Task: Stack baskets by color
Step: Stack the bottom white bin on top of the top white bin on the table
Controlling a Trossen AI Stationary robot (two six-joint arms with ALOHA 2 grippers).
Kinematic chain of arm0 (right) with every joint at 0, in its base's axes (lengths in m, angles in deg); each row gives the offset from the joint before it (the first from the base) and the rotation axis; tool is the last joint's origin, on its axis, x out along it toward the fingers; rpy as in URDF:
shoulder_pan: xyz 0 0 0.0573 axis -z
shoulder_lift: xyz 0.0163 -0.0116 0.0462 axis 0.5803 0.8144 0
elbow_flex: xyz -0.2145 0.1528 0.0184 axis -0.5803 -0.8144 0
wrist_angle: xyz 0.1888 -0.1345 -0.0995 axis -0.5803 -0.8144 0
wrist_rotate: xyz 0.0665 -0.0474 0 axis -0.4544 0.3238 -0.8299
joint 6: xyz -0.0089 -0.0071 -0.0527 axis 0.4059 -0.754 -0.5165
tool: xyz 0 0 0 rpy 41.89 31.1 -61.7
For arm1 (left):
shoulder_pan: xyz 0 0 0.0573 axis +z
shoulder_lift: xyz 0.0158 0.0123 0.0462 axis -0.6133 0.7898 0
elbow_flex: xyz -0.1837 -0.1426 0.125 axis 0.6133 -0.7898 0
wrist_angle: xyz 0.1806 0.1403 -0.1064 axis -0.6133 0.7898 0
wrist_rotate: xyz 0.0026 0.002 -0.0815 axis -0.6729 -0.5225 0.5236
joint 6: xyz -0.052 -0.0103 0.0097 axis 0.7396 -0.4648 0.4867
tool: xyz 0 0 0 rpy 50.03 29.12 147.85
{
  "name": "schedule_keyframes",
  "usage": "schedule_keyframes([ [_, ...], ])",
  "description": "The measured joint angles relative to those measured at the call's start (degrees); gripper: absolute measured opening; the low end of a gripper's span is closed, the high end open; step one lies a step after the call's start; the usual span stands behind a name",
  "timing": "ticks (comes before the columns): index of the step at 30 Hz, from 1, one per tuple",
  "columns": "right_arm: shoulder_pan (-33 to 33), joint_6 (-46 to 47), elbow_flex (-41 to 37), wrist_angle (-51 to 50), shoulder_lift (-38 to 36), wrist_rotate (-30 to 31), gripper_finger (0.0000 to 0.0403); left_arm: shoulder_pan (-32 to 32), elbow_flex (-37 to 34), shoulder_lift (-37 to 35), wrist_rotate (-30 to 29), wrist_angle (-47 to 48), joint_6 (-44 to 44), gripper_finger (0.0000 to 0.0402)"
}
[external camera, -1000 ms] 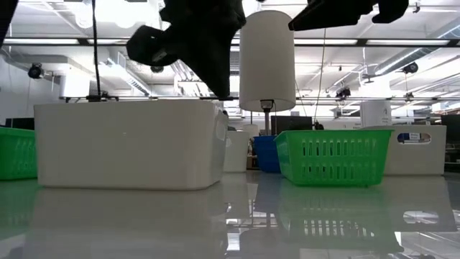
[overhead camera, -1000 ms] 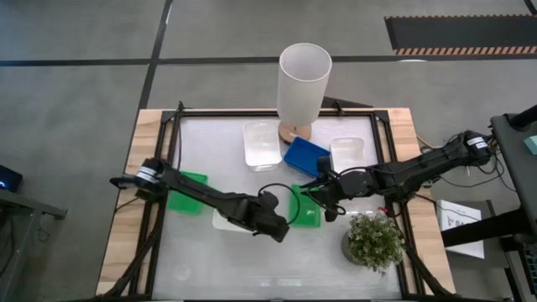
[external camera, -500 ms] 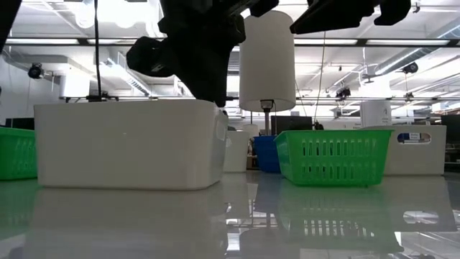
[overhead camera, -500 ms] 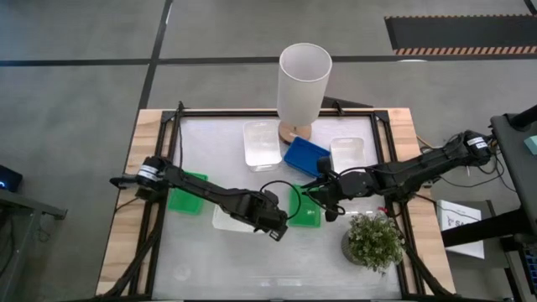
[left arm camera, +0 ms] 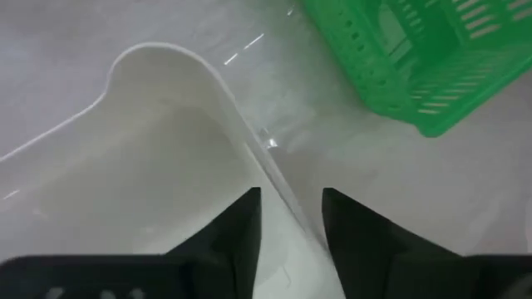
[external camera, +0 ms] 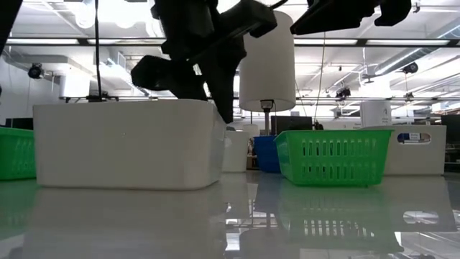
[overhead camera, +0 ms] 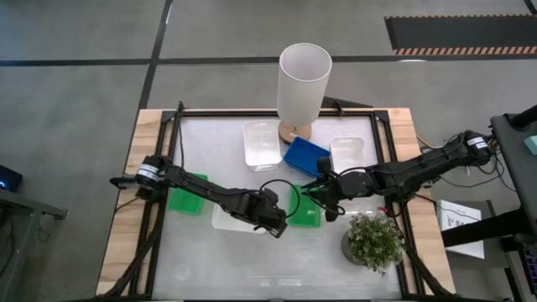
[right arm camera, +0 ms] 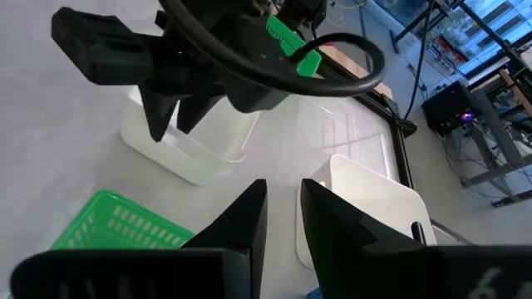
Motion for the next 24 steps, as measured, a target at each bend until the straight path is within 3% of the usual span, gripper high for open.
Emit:
schedule_keyframes([
  [7, 0.00, 0.06, 0.00, -0.14, 0.00, 0.00, 0.0068, -0.48, -1.07, 0.00, 0.45, -1.21, -2.70, 0.0009],
  [14, 0.00, 0.20, 0.00, -1.31, 0.00, 0.02, 0.0068, -2.57, -0.48, -1.44, 1.13, -0.02, -6.32, 0.0001],
  [20, -0.02, 0.20, 0.00, -1.33, 0.00, 0.04, 0.0068, -6.82, 0.71, -5.46, 7.72, 1.23, -24.30, 0.0000],
  [24, -0.02, -0.02, 0.00, -2.35, -0.03, 0.04, 0.0068, -8.58, 2.64, -8.57, 8.71, 8.58, -31.80, 0.0000],
])
